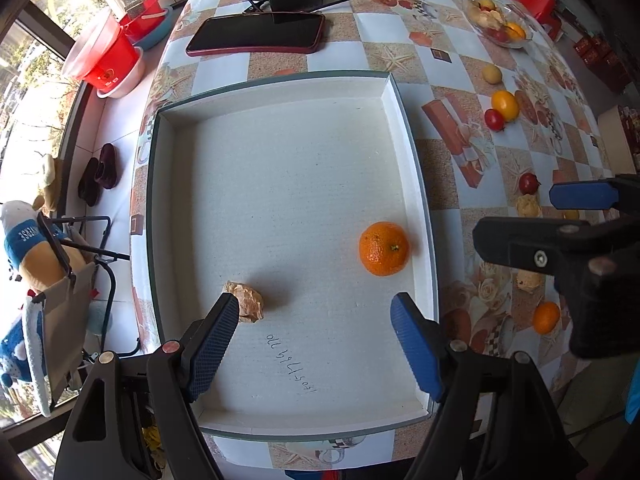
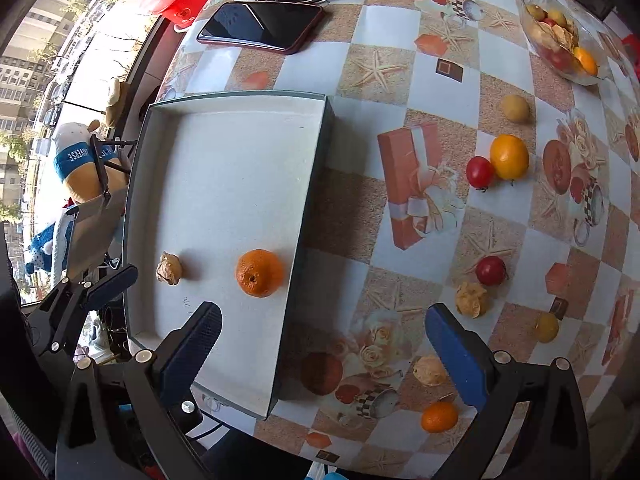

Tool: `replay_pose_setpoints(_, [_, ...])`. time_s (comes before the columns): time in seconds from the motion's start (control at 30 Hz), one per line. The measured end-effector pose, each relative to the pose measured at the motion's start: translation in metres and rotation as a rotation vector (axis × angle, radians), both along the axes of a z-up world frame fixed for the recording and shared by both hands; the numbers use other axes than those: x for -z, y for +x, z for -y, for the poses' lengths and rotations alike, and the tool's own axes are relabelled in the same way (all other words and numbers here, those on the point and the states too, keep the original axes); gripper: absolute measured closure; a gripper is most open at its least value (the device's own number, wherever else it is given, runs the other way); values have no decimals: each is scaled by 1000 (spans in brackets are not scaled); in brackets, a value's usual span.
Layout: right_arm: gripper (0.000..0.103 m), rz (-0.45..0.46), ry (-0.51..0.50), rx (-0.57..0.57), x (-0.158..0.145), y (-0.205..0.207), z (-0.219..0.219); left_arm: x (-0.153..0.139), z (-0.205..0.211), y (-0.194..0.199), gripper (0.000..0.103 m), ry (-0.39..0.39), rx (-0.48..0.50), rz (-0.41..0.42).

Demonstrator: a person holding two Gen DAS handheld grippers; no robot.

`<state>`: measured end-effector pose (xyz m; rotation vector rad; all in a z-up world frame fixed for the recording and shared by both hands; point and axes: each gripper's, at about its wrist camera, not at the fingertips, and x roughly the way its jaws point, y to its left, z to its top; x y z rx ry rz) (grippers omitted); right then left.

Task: Organize fruits
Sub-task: 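Open the left tool over the tray while the right tool releases the orange inside, then grasp a second crumpled paper ball with the left tool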

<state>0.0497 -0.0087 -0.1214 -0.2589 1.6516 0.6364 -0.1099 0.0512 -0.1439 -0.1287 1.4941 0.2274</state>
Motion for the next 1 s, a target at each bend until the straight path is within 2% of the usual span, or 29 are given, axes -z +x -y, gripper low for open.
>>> replay_pose_setpoints(0.13, [0,-22,-17,77,2,8,36,-4,22,2,22,-1,38,-8])
replay_pose_setpoints(0.57, [1,-75,-174,312,29,19,155,-6,63,11,22,-35,92,-16])
replay_pose_setpoints(0.77, [1,-98,-184,387,34,20,191,-6,66,16,22,-27,85,-25])
replay_pose_setpoints(1.0, [1,-111,-150,432,33,25,213,-8,78,22,22,-12,110,-28])
